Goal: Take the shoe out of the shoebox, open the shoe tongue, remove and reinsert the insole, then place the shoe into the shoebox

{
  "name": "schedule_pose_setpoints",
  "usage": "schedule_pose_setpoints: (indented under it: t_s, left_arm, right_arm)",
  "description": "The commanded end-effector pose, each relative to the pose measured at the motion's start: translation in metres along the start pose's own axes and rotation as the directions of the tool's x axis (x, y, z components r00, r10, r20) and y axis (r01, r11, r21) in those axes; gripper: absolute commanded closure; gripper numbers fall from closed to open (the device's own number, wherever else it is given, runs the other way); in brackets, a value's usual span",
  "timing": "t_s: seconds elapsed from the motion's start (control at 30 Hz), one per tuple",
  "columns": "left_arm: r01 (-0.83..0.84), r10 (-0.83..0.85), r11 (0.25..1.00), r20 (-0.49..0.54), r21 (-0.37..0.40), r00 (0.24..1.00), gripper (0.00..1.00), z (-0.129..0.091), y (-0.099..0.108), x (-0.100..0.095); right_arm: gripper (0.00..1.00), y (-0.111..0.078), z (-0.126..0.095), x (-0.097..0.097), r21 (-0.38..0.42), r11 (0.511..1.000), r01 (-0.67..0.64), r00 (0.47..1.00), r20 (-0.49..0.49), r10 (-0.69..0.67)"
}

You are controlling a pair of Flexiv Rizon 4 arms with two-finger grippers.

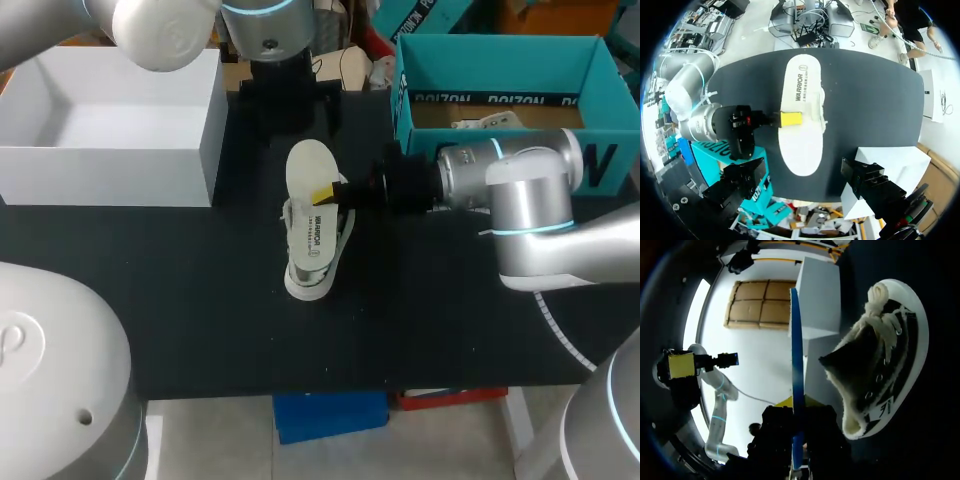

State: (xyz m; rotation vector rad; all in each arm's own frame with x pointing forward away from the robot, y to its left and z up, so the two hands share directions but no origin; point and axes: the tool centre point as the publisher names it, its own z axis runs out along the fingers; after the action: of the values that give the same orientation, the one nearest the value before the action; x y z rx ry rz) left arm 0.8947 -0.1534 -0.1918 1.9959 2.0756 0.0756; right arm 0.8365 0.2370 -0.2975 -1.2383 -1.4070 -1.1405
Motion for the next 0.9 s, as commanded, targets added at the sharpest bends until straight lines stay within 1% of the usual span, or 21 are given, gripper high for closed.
schedule_pose_setpoints:
  t_s: [0.03,0.27,0.43,0.53,0.7,0.77,0.9]
  left_arm:
    - [0.001,-0.001,1.000,0.001,0.020,1.000,0.00,0.008,0.020,0.002]
    - [0.021,-0.022,0.998,0.009,0.067,1.000,0.00,0.025,0.056,0.004]
    - [0.017,-0.019,0.995,0.021,0.097,1.000,0.00,0.035,0.077,-0.001]
    - [0.006,-0.008,0.995,0.018,0.103,1.000,0.00,0.036,0.087,-0.005]
    - [-0.004,0.003,0.993,0.002,0.118,1.000,0.00,0.034,0.094,-0.013]
    - [-0.007,0.007,0.993,0.000,0.118,1.000,0.00,0.032,0.091,-0.015]
    - [-0.009,0.010,0.992,-0.003,0.122,1.000,0.00,0.027,0.081,-0.015]
  right_arm:
    - [1.00,0.000,0.000,0.000,0.000,1.000,-0.001,1.000,0.004,0.001]
    - [1.00,0.000,0.000,0.000,0.000,1.000,-0.001,1.000,0.004,0.001]
    - [1.00,0.000,0.000,0.000,0.000,1.000,-0.001,1.000,0.004,0.001]
    - [1.00,0.000,0.000,0.000,0.000,1.000,-0.001,1.000,0.004,0.001]
    - [1.00,0.000,0.000,0.000,0.000,1.000,-0.001,1.000,0.004,0.001]
    - [1.00,0.000,0.000,0.000,0.000,1.000,-0.001,1.000,0.004,0.001]
    - [1.00,0.000,0.000,0.000,0.000,1.000,-0.001,1.000,0.004,0.001]
